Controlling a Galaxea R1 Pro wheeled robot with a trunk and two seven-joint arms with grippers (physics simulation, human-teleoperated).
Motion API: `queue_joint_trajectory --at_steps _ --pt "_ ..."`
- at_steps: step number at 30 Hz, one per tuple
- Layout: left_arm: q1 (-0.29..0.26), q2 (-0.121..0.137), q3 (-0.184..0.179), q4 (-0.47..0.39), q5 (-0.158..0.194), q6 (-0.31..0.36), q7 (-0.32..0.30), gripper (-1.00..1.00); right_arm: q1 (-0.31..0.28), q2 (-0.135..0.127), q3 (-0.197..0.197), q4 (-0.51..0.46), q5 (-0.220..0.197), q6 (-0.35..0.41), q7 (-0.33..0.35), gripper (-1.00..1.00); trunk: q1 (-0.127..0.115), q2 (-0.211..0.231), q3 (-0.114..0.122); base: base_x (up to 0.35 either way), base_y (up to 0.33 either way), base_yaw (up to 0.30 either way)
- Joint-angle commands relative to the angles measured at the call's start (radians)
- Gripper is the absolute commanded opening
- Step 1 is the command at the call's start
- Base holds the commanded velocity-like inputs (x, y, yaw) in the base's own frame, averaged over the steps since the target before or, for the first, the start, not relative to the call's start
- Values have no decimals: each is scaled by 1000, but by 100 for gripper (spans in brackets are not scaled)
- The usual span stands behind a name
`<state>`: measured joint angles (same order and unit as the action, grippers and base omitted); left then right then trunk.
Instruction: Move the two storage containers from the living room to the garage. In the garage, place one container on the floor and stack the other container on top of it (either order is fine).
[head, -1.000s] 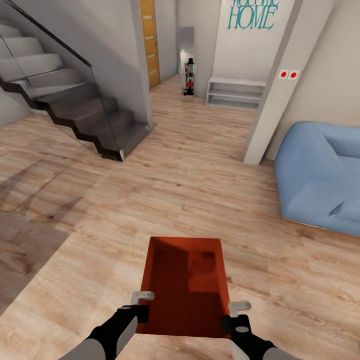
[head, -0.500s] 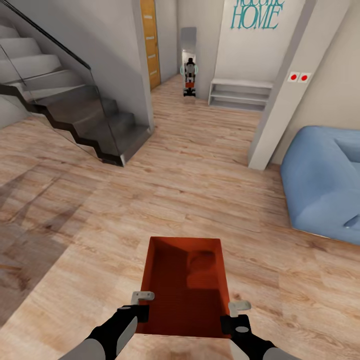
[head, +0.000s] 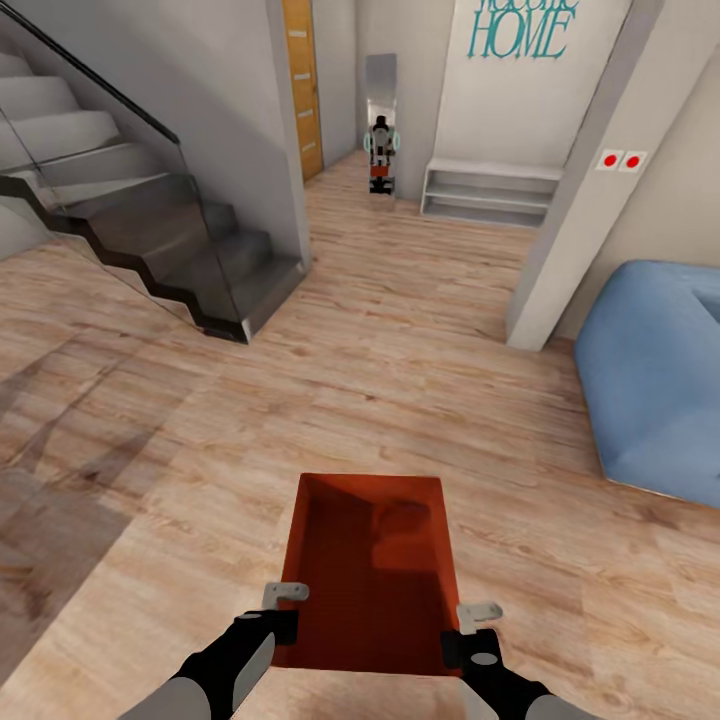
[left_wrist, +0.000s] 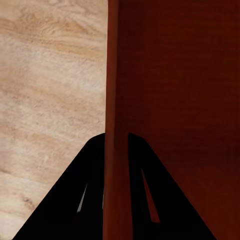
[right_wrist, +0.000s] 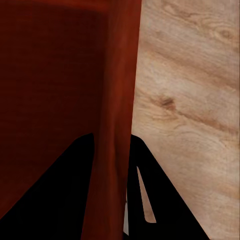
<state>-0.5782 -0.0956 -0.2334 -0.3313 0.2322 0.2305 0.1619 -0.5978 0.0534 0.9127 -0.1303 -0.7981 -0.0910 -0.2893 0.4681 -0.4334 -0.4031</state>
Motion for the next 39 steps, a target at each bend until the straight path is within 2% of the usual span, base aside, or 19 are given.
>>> queue_joint_trajectory --at_steps 1,14,28,39 --pt "-1 2 -35 -6 16 3 3 -100 0 -12 2 0 -30 17 -4 -100 1 -2 -1 318 114 0" --pt "0 4 -34 -6 16 3 2 -100 0 -10 1 0 -30 16 -6 -100 1 -2 -1 318 114 -6" --pt "-1 4 -34 -6 16 6 2 -100 0 -7 1 0 -32 17 -8 -100 1 -2 -1 318 114 -230" --pt "0 4 -34 -6 16 5 2 -100 0 -9 1 0 -31 17 -7 -100 1 -2 -1 319 113 -19"
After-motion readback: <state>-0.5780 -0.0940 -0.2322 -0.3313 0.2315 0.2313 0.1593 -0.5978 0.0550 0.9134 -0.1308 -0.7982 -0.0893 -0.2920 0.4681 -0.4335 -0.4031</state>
